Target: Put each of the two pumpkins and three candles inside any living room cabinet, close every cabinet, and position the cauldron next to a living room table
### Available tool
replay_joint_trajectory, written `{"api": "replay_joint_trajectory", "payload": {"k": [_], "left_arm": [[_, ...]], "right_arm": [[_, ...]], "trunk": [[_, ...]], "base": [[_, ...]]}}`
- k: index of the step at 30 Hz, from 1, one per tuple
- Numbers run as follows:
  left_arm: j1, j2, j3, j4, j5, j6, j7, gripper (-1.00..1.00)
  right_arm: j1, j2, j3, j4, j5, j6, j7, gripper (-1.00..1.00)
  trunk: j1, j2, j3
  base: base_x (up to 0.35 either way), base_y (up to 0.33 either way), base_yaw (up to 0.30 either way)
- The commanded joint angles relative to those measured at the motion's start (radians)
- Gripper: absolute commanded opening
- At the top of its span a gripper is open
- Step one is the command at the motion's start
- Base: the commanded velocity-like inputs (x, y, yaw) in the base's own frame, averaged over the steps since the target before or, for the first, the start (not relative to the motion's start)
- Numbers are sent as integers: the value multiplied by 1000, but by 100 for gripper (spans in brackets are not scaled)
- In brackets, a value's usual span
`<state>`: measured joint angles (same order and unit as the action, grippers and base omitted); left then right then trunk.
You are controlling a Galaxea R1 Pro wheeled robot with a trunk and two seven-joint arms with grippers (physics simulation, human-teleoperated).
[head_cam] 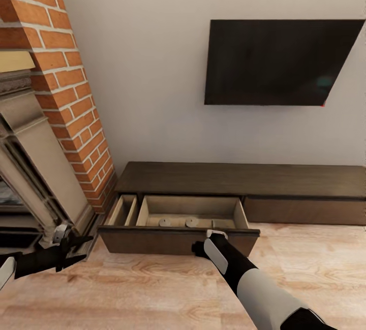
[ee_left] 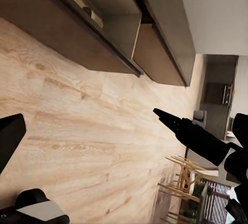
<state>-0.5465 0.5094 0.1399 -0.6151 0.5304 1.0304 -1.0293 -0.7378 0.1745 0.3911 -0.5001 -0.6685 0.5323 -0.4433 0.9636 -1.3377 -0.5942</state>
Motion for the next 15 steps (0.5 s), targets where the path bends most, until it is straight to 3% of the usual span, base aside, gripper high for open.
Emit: {"api": "replay_joint_trajectory", "payload": {"k": [1, 5, 11, 15], "left_arm": [[0, 0, 0, 0, 0, 0, 14, 100], [0, -6, 2, 0, 1, -1, 94, 100], [-2, -46, 9, 0, 5, -41, 282, 100], [-3, -67, 11, 0, 8, -68, 340, 100]], "right_arm": [[0, 0, 0, 0, 0, 0, 0, 100], [0, 0, 0, 0, 1, -2, 0, 100], [0, 0, 0, 0, 3, -5, 0, 100], [0, 0, 0, 0, 3, -6, 0, 100]], "trunk": [[4, -7, -3], [19, -35, -16], [42, -77, -35], [58, -105, -47]], "base": [[-169, 0, 0], [-119, 0, 0], [-21, 0, 0], [-2, 0, 0]]}}
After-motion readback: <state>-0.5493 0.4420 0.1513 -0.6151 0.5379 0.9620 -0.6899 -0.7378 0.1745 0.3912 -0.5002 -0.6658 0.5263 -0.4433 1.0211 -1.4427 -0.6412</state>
